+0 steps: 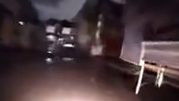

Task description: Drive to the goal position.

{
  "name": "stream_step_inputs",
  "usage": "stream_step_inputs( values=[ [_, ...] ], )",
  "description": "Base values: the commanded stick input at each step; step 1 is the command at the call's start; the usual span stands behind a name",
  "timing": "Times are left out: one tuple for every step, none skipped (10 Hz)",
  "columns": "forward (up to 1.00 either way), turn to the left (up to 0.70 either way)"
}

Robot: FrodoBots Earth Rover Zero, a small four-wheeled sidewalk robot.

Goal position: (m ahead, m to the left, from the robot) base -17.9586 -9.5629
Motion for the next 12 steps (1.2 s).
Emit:
stream_step_inputs(
  values=[
    [1.0, 0.0],
    [1.0, 0.0],
    [1.0, 0.0],
    [0.62, 0.0],
    [0.26, 0.0],
    [1.0, 0.0],
    [1.0, 0.0],
    [1.0, 0.0],
    [1.0, 0.0],
    [1.0, 0.0],
    [0.93, 0.0],
    [0.52, 0.0]
  ],
)
